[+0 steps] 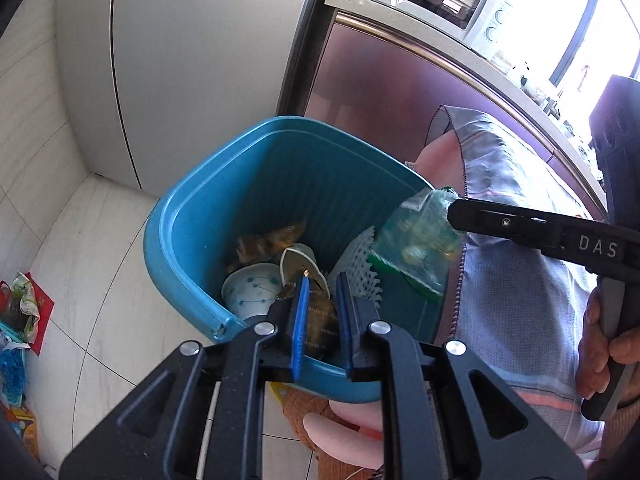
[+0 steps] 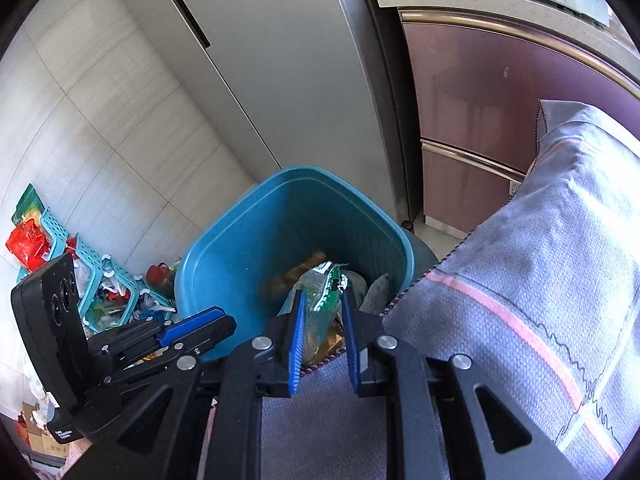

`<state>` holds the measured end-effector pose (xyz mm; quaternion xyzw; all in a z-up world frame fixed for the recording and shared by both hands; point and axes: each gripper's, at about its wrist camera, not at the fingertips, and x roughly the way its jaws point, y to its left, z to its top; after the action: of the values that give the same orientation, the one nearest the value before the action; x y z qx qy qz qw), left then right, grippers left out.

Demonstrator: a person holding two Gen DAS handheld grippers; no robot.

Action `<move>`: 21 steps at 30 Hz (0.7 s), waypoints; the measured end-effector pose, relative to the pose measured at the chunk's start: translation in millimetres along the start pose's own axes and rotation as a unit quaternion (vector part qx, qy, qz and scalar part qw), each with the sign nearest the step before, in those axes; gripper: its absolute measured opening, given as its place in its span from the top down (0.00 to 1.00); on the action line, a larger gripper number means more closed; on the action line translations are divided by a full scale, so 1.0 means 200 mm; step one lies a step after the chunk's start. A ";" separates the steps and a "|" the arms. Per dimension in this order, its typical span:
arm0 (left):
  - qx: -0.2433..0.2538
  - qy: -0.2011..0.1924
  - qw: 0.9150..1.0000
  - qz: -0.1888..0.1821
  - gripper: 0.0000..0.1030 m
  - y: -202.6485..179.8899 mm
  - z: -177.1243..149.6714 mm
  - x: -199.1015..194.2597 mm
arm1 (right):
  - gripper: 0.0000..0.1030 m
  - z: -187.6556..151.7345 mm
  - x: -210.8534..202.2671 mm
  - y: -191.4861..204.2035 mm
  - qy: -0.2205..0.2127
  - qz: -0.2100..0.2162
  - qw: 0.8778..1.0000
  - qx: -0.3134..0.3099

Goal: Collect trash
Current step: 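Open both tools to drop chip bag and wrapper into the teal bin, then move both open tools back over the table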

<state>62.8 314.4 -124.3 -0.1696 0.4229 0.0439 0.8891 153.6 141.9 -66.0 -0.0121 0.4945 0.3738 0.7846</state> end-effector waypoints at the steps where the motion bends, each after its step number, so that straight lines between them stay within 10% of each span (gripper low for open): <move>1: 0.001 -0.002 1.000 -0.001 0.87 0.00 0.00 -0.01 | 0.84 0.00 0.00 -0.01 -0.001 0.001 1.000 0.001; 21: 0.052 -0.084 0.995 -0.033 0.63 -0.21 -0.02 -0.33 | 0.73 -0.09 -0.26 -0.07 -0.051 0.028 0.998 -0.001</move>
<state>28.3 277.5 -64.7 -0.1327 0.3422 0.0065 0.9302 136.5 94.1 -39.2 0.0200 0.4540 0.3958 0.7980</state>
